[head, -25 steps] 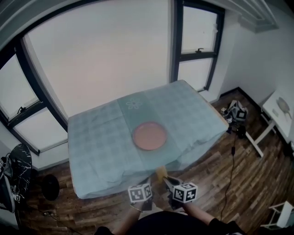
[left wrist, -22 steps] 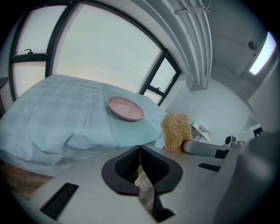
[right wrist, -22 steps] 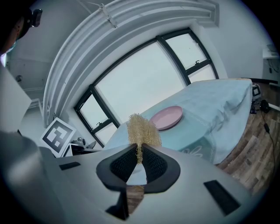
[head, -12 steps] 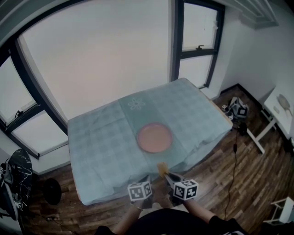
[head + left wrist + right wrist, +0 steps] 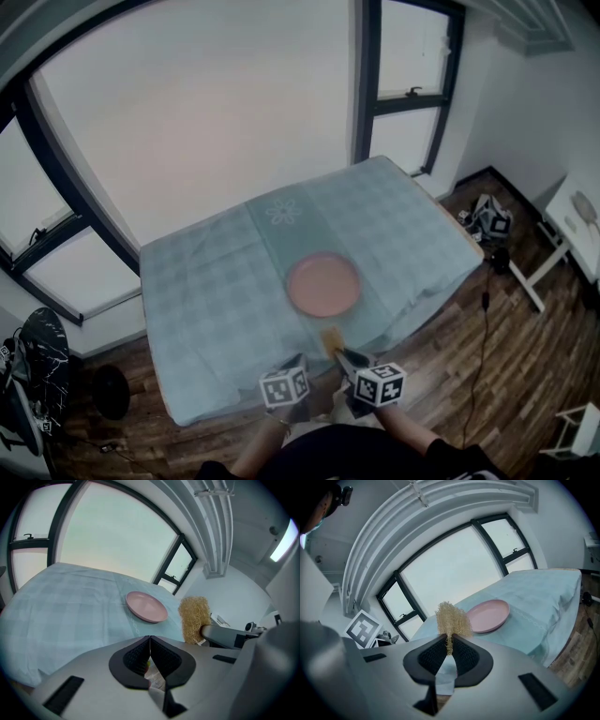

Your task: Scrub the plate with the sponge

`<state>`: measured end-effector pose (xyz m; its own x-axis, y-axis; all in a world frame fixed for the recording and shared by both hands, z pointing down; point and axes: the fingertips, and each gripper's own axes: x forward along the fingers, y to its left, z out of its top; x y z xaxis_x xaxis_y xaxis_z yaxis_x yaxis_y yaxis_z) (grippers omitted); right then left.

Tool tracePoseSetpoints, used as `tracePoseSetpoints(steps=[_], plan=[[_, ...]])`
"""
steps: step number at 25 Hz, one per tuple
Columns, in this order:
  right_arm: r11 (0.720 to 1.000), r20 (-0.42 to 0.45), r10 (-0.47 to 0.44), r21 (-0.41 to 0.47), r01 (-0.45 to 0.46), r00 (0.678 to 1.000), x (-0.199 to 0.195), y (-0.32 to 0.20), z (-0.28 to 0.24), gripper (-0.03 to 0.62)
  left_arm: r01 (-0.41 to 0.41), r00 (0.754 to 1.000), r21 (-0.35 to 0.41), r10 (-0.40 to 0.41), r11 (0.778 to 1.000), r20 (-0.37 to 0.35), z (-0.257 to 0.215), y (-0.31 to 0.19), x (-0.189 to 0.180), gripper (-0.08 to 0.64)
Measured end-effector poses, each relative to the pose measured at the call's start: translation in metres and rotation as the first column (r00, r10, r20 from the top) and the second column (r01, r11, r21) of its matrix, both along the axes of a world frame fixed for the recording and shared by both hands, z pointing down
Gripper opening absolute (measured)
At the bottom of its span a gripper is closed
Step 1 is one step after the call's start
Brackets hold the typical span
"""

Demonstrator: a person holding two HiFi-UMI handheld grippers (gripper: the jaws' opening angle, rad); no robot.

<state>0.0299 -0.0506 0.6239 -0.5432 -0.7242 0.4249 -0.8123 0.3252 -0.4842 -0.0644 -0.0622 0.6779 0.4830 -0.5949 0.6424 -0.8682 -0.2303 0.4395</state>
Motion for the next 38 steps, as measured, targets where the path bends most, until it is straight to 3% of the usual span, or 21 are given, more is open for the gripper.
tracePoseSetpoints(steps=[16,38], plan=[[0.999,-0.012,-0.024,0.027,0.025,1.000,0.011,-0.118,-0.002,0.035,0.063,0.997,-0.004,-0.062,0.998,0.035,0.006,-0.090,-0.007,0.008],[0.992,-0.117,-0.109,-0.081,0.100,0.987,0.040,-0.239,0.042,0.035,0.142,0.989,-0.084,-0.137,0.986,0.064,0.026,-0.183,0.005,0.008]])
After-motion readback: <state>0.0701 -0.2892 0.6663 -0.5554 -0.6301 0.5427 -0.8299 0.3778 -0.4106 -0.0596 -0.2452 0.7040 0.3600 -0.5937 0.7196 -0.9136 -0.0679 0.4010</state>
